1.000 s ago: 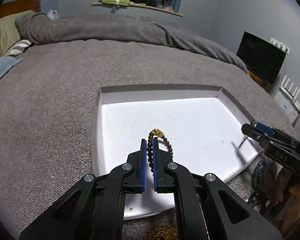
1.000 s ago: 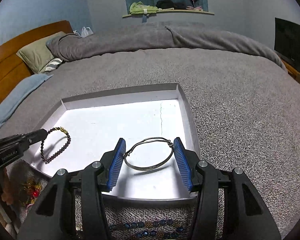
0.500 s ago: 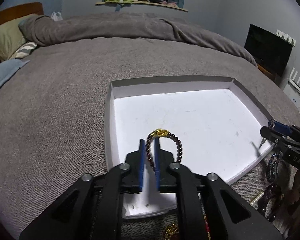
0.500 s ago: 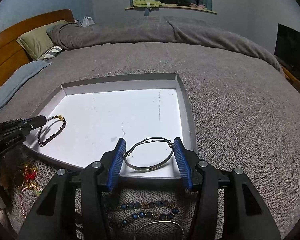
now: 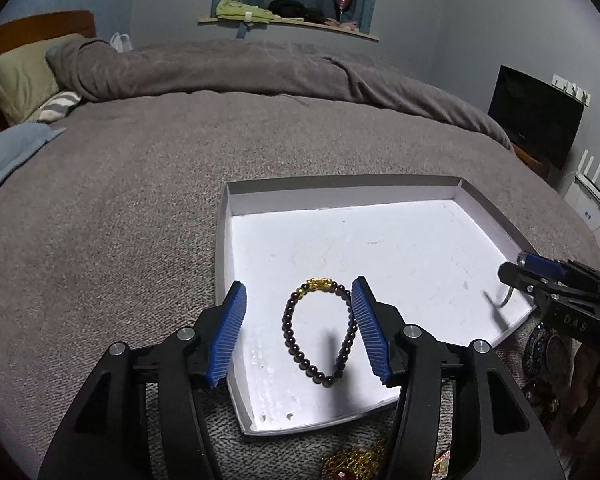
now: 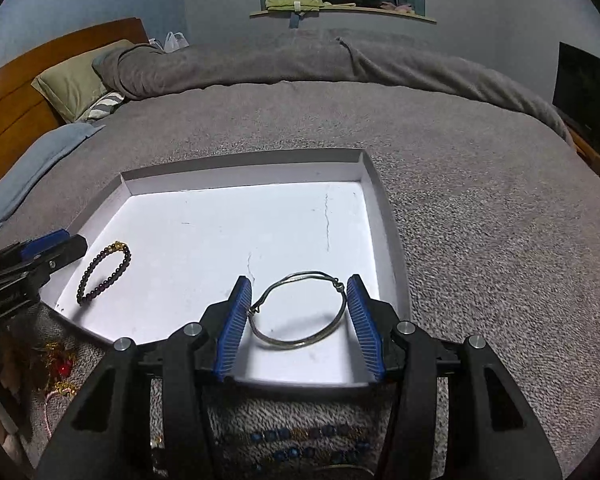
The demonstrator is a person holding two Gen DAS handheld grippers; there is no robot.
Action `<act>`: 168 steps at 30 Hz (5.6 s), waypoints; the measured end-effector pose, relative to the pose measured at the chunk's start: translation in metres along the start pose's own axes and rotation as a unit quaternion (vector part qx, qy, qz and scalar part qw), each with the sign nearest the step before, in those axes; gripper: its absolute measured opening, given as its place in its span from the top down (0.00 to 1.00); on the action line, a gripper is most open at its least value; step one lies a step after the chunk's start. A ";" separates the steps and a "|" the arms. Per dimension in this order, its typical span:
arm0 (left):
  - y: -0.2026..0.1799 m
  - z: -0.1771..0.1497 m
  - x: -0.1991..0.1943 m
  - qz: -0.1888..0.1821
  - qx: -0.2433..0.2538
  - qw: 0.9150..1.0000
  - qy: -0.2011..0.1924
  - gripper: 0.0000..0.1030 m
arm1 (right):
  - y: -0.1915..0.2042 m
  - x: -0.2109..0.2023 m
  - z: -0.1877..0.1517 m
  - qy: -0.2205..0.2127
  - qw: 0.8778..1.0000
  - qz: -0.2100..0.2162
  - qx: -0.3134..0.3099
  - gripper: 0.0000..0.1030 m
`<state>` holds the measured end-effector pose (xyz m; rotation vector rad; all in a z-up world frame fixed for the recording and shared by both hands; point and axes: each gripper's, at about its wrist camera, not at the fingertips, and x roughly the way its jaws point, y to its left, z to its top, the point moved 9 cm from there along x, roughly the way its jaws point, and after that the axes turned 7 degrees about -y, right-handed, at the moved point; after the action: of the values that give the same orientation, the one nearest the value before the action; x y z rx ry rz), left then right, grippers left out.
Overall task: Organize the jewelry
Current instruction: 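Carry both bracelets into the grey box and open both tools, then move both tools back over the remaining jewelry pile, then grasp the gold ring hair clip with the left tool while the right tool grasps a silver bangle, then lower both held pieces into the grey box and open both tools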
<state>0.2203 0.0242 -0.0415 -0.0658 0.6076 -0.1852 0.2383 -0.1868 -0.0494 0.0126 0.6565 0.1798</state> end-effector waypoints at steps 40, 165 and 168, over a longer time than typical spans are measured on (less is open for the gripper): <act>0.011 -0.022 -0.077 0.018 0.004 0.998 -0.067 0.09 | -0.029 -0.099 0.005 -0.130 0.990 -0.013 0.060 0.05; -0.011 -0.013 -0.106 -0.069 0.036 0.995 -0.067 0.48 | -0.011 -0.105 -0.025 -0.093 0.995 0.018 -0.008 0.53; -0.011 0.006 -0.109 -0.068 0.044 0.993 -0.080 0.48 | -0.005 -0.104 -0.008 -0.104 0.994 0.022 -0.014 0.53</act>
<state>0.1348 0.0346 0.0259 -0.0369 0.4340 -0.3350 0.1532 -0.2094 0.0075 0.0190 0.4463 0.2270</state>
